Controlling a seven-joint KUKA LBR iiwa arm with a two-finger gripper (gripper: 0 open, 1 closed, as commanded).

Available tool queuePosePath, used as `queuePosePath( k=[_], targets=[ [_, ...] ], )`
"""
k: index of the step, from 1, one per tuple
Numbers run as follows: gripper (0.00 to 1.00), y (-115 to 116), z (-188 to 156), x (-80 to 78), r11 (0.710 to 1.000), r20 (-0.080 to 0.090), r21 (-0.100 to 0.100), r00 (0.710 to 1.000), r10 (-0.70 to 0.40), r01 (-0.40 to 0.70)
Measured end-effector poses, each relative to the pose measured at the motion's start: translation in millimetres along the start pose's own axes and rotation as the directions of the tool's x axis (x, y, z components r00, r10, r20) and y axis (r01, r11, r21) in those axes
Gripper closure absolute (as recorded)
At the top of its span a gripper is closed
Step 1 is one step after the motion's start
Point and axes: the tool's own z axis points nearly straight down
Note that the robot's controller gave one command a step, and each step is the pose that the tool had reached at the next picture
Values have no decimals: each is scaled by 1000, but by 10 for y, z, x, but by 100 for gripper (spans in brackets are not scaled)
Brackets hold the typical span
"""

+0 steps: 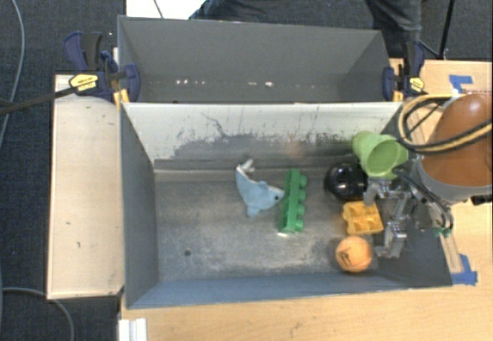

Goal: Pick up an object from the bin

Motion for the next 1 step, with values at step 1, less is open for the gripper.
queuePosePath(
  k=[1],
  targets=[
    [0,3,-42,-20,1000,8,2,1000,-5,5]
  ],
)
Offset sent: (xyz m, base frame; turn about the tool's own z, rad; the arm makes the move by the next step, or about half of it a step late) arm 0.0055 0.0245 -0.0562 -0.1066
